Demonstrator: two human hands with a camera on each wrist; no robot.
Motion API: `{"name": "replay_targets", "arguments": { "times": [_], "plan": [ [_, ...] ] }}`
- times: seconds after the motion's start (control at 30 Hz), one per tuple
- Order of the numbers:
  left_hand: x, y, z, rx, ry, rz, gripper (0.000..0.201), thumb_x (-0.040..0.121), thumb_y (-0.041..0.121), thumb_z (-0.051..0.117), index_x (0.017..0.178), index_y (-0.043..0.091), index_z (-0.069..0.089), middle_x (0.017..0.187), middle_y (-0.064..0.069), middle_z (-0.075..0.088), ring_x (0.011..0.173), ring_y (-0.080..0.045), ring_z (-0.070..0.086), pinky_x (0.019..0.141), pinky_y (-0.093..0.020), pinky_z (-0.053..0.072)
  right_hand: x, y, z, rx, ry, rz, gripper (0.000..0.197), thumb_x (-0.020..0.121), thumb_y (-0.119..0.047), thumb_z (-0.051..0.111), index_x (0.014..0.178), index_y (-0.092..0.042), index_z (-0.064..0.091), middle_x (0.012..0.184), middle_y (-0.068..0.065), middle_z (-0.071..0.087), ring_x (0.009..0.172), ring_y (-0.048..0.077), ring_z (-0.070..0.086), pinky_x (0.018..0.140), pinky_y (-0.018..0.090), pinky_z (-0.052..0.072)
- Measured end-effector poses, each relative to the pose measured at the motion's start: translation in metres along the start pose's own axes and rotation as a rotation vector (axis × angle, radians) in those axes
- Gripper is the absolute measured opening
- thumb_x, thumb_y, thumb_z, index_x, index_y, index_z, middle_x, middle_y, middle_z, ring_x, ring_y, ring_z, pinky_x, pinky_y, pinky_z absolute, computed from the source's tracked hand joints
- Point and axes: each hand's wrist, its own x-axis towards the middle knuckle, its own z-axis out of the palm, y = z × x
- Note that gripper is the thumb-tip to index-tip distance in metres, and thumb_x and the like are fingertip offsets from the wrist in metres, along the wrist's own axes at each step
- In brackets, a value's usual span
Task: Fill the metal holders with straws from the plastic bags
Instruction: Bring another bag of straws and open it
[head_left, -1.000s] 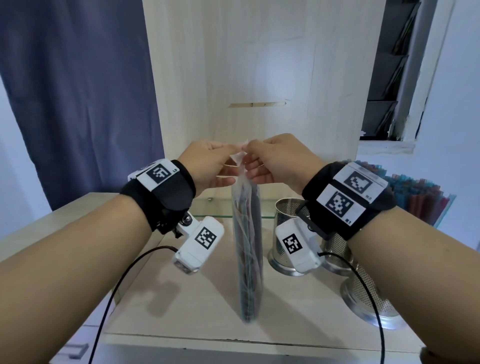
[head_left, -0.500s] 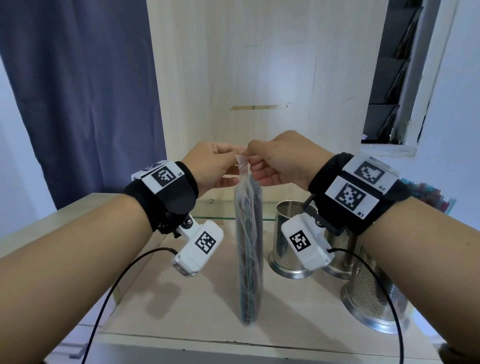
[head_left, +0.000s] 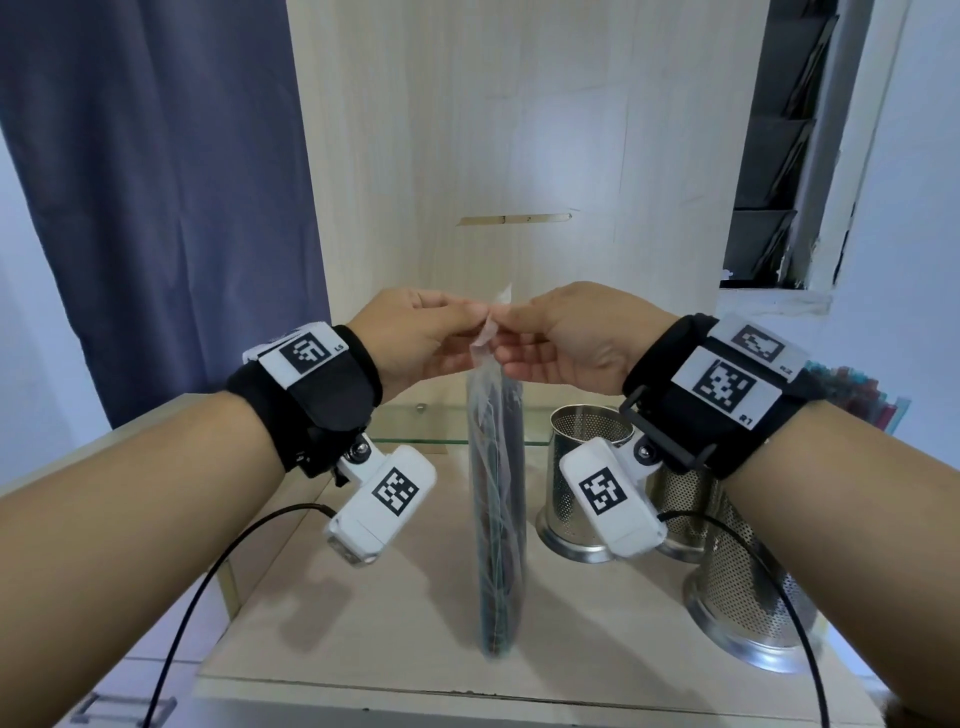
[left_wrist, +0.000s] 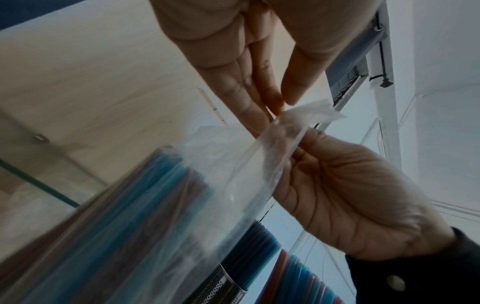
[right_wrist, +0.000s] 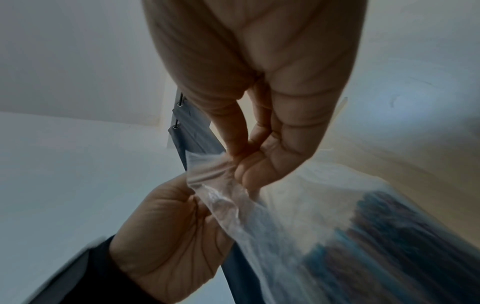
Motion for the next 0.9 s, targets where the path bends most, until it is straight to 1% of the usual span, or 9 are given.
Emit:
{"name": "replay_targets", "arguments": {
  "times": [0.13, 0.23, 0.33, 0.43, 0.5, 0.57, 0.7, 0.8, 0.9],
  "plan": [
    [-0.002, 0.003, 0.002, 0.004, -0.006, -0.035, 0.025, 0.091, 0.019, 0.065, 0.103, -0.003, 0.068, 0.082, -0.006, 0.069, 0.064, -0.009, 0.067, 0.064, -0.018, 0.057, 0.002, 0.008, 0.003, 0.025, 0.045, -0.055, 0.024, 0.099, -0.017, 0.057, 0.080, -0.006, 0.064, 0.062, 0.001, 0.064, 0.054, 0.008, 0.059, 0.061, 0.020, 0.056],
    [-0.003, 0.004, 0.001, 0.019, 0.002, -0.042, 0.022, 0.086, 0.012, 0.069, 0.102, -0.004, 0.067, 0.082, -0.008, 0.069, 0.069, -0.011, 0.066, 0.068, -0.019, 0.058, 0.003, 0.012, 0.005, 0.035, 0.079, -0.078, 0.025, 0.099, -0.017, 0.057, 0.079, -0.005, 0.065, 0.063, 0.002, 0.063, 0.053, 0.008, 0.058, 0.059, 0.020, 0.055],
    [-0.004, 0.004, 0.002, 0.065, 0.050, -0.067, 0.008, 0.087, 0.002, 0.064, 0.092, -0.004, 0.068, 0.079, -0.010, 0.068, 0.064, -0.012, 0.066, 0.063, -0.018, 0.057, 0.003, 0.014, 0.007, 0.001, 0.081, -0.078, 0.027, 0.099, -0.018, 0.058, 0.076, -0.006, 0.065, 0.063, 0.002, 0.064, 0.052, 0.006, 0.058, 0.059, 0.019, 0.055],
    [-0.005, 0.004, 0.003, 0.111, 0.099, -0.072, 0.012, 0.086, 0.001, 0.063, 0.096, -0.005, 0.068, 0.071, -0.008, 0.065, 0.054, -0.010, 0.065, 0.055, -0.017, 0.055, 0.002, 0.015, 0.009, -0.069, 0.083, -0.079, 0.028, 0.099, -0.018, 0.058, 0.074, -0.009, 0.065, 0.058, -0.003, 0.066, 0.051, 0.005, 0.059, 0.060, 0.018, 0.055],
    [-0.006, 0.004, 0.003, 0.195, 0.109, -0.042, 0.008, 0.086, 0.006, 0.066, 0.084, -0.001, 0.068, 0.063, -0.004, 0.065, 0.057, -0.011, 0.067, 0.056, -0.019, 0.055, 0.002, 0.016, 0.011, -0.083, 0.096, -0.093, 0.031, 0.100, -0.019, 0.058, 0.071, -0.010, 0.064, 0.057, -0.003, 0.066, 0.050, 0.004, 0.060, 0.057, 0.018, 0.054],
    [-0.008, 0.005, 0.002, 0.325, 0.111, 0.004, 0.016, 0.085, 0.015, 0.071, 0.074, 0.004, 0.069, 0.058, 0.001, 0.065, 0.062, -0.009, 0.068, 0.059, -0.020, 0.055, 0.001, 0.017, 0.013, -0.078, 0.126, -0.110, 0.033, 0.100, -0.020, 0.058, 0.069, -0.009, 0.064, 0.060, 0.000, 0.065, 0.049, 0.005, 0.059, 0.054, 0.018, 0.053],
    [-0.010, 0.006, 0.002, 0.613, 0.160, 0.051, 0.031, 0.083, 0.031, 0.071, 0.058, 0.013, 0.067, 0.055, 0.003, 0.060, 0.052, -0.006, 0.056, 0.050, -0.017, 0.047, 0.000, 0.018, 0.015, -0.073, 0.135, -0.088, 0.031, 0.099, -0.019, 0.059, 0.070, -0.007, 0.061, 0.063, 0.003, 0.060, 0.051, 0.009, 0.057, 0.053, 0.017, 0.054],
    [-0.009, 0.006, 0.003, 0.594, 0.177, 0.031, 0.031, 0.084, 0.024, 0.068, 0.057, 0.009, 0.067, 0.050, 0.000, 0.060, 0.046, -0.007, 0.055, 0.049, -0.017, 0.047, 0.000, 0.019, 0.017, -0.091, 0.119, -0.065, 0.026, 0.098, -0.014, 0.058, 0.073, -0.007, 0.060, 0.064, 0.002, 0.060, 0.054, 0.010, 0.056, 0.057, 0.019, 0.054],
    [-0.007, 0.005, 0.004, 0.570, 0.179, 0.014, 0.028, 0.086, 0.017, 0.065, 0.060, 0.005, 0.067, 0.054, -0.003, 0.063, 0.047, -0.008, 0.058, 0.051, -0.017, 0.052, 0.001, 0.018, 0.018, -0.072, 0.105, -0.053, 0.023, 0.095, -0.009, 0.057, 0.073, -0.007, 0.059, 0.057, 0.000, 0.058, 0.052, 0.010, 0.055, 0.057, 0.019, 0.054]
  ]
}}
